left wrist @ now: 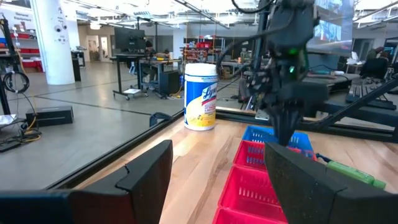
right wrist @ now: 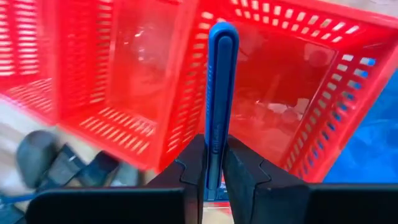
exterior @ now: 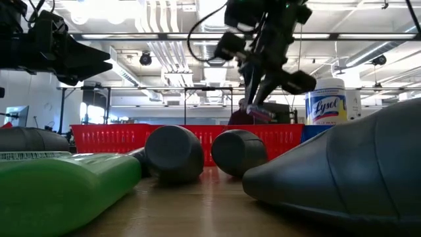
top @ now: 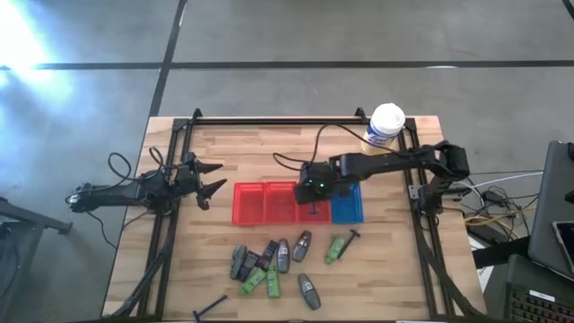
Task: Pick & Place Travel size toiletries
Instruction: Put the blue razor into the right red bin
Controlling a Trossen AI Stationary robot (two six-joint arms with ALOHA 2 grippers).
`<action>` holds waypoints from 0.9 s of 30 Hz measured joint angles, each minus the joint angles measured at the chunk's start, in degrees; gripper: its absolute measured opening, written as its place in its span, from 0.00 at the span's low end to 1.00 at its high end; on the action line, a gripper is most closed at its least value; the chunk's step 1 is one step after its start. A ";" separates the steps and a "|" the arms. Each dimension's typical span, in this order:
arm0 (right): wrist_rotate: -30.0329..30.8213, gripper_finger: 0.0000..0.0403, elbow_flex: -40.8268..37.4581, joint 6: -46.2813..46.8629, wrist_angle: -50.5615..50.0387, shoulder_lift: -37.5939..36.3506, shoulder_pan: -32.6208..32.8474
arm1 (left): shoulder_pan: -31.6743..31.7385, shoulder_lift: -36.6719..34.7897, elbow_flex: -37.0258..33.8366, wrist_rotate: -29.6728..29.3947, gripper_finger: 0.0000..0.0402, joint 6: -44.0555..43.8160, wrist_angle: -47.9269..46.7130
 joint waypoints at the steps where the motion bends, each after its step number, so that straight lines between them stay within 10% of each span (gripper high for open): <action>1: -0.16 0.09 0.00 -0.07 -0.08 0.66 -0.19 | -0.01 0.00 0.00 0.01 0.65 0.00 0.01; 12: -2.45 0.14 -0.04 -0.03 0.16 5.05 -0.56 | 0.00 0.00 0.00 0.00 0.65 0.00 0.02; 27: -0.53 0.49 -0.04 2.46 -0.89 1.83 1.39 | 0.00 0.00 0.00 0.00 0.65 0.00 0.02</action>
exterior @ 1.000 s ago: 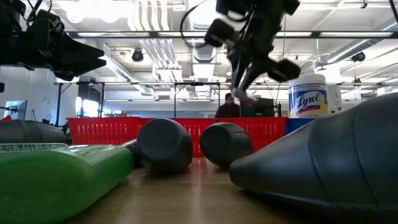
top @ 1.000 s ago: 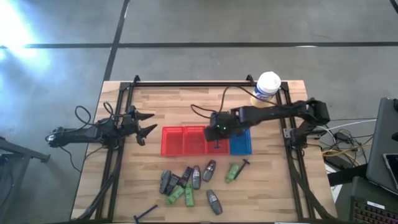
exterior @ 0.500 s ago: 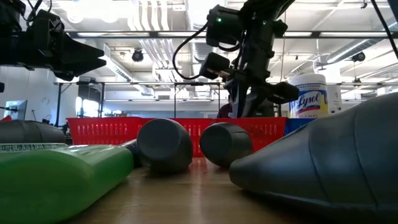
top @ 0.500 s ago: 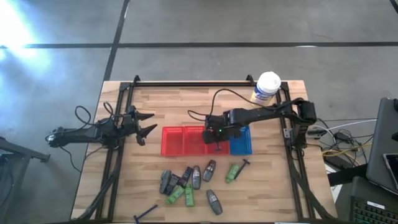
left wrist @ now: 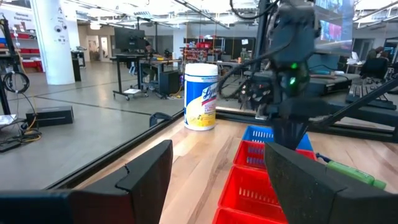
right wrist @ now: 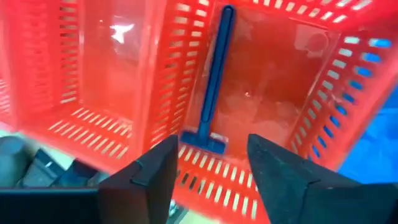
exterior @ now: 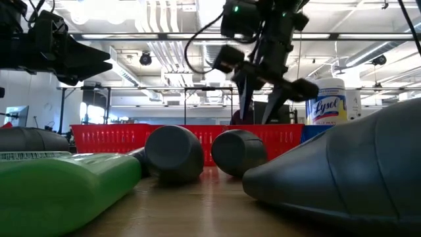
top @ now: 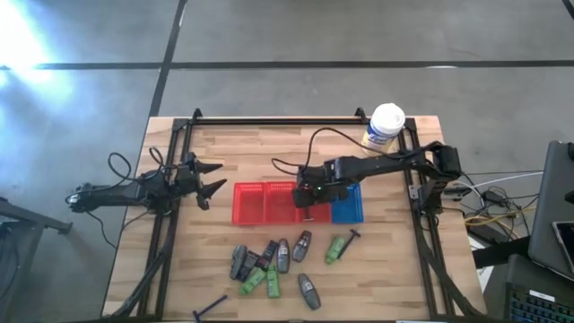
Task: Pick & Place Travel size toiletries
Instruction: Put the blue razor into the right red bin
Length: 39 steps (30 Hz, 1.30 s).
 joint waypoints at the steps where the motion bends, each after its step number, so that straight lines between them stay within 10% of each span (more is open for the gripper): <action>1: 0.21 0.50 0.00 0.79 -0.76 -0.68 0.63 | -0.01 0.00 0.00 0.01 0.65 -0.02 0.00; 24: 6.58 0.59 -0.30 54.55 -19.79 -0.63 27.77 | 0.00 0.33 0.00 0.02 0.65 0.00 -0.02; 39: 5.36 0.44 -2.95 57.10 -21.03 6.04 28.61 | -0.01 0.39 0.00 0.02 0.65 -0.01 0.00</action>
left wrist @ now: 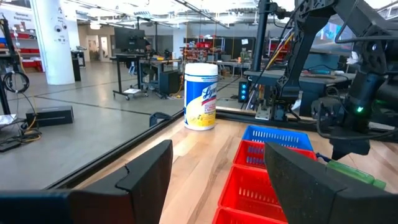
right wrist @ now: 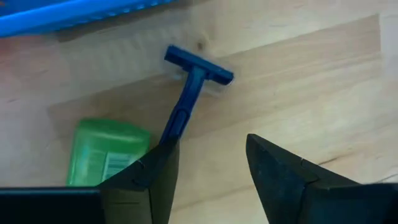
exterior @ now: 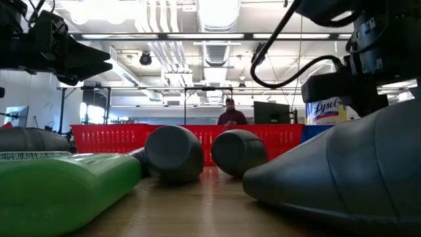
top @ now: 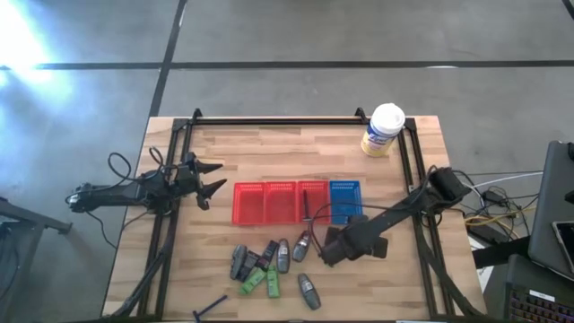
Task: Pick & Place Travel size toiletries
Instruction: Put the blue razor into the right red bin
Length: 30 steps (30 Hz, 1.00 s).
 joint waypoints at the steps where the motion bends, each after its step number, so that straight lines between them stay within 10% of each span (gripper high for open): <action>1: 0.04 0.44 -0.17 0.02 0.38 0.05 0.00 | 0.00 0.01 0.00 -0.01 0.65 0.01 0.00; 30: -0.28 0.53 1.32 -2.01 6.33 3.22 0.80 | 0.01 0.04 0.00 0.00 0.65 0.01 0.00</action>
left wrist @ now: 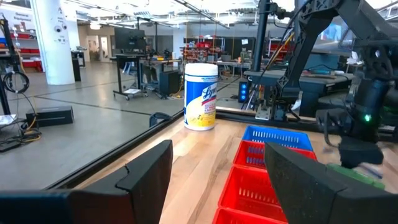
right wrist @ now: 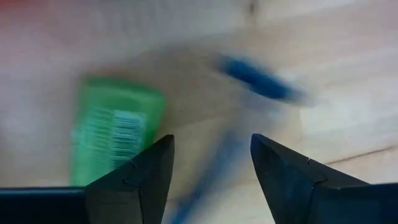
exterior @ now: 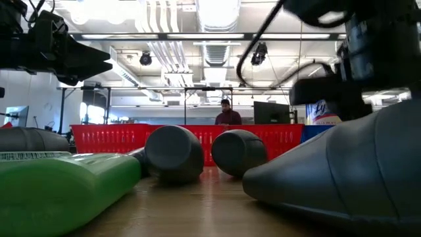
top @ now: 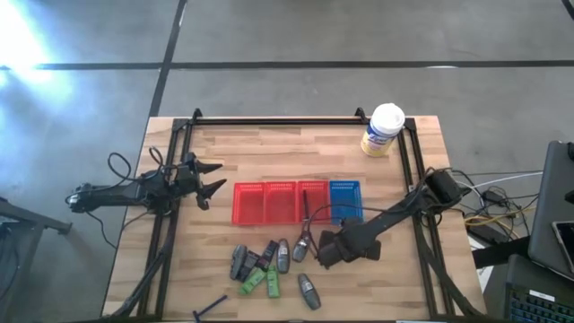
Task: Pick & Place Travel size toiletries
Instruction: Put the blue razor into the right red bin
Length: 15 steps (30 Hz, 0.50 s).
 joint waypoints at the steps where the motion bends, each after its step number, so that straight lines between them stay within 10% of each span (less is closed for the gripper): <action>1: -0.03 0.53 0.32 -0.03 0.06 0.24 0.34 | 0.00 0.02 0.00 0.00 0.65 -0.02 0.02; 15: 1.34 0.56 1.92 0.04 -0.67 0.51 4.49 | 0.00 0.52 0.00 0.00 0.65 0.00 0.00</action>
